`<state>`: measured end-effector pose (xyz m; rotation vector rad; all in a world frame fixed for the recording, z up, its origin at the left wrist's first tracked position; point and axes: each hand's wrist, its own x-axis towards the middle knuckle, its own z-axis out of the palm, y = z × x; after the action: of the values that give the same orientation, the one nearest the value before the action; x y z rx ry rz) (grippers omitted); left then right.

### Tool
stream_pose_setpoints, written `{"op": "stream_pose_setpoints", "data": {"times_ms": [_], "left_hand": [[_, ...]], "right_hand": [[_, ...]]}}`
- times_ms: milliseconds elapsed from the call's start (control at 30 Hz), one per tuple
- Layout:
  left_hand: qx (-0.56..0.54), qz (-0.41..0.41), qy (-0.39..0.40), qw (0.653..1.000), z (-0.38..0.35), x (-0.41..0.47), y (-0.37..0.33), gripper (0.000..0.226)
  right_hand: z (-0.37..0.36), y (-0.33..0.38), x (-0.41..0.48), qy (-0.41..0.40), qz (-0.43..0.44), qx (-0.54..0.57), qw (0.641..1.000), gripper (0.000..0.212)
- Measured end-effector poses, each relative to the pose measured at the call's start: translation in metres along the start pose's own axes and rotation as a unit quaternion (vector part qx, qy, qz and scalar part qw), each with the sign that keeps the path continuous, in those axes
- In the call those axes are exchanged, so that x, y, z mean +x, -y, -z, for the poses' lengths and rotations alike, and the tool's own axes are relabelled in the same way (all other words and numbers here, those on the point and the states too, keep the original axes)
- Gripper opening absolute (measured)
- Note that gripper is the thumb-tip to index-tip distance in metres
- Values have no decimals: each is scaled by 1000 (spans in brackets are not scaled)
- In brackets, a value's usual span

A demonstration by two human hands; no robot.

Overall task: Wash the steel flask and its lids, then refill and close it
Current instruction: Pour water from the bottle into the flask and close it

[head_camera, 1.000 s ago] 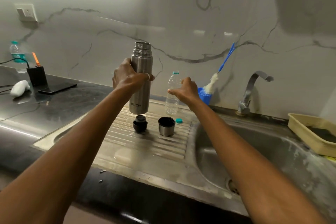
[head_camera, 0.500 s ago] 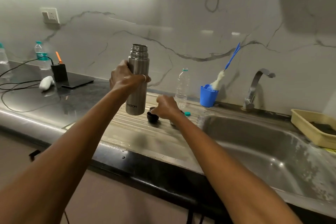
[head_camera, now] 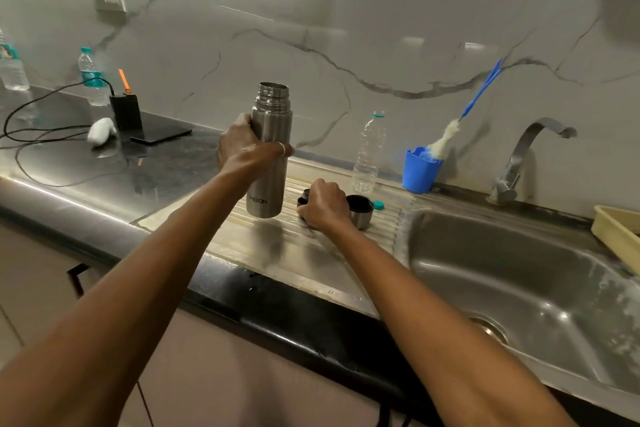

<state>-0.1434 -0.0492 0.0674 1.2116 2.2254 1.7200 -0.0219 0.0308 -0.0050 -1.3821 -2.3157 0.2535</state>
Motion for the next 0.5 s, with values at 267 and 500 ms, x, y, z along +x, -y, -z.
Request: {"op": "stream_pose_setpoints", "data": {"times_ms": [267,500], "left_hand": [[-10,-7,7,1000,-10,-5,-8,64],[-14,-10,27,999,-29,-23,-16,61]], "right_hand": [[27,-5,-3,-18,-28,97,995,34],[84,-22,-2,-41,-23,173,984,43]]}}
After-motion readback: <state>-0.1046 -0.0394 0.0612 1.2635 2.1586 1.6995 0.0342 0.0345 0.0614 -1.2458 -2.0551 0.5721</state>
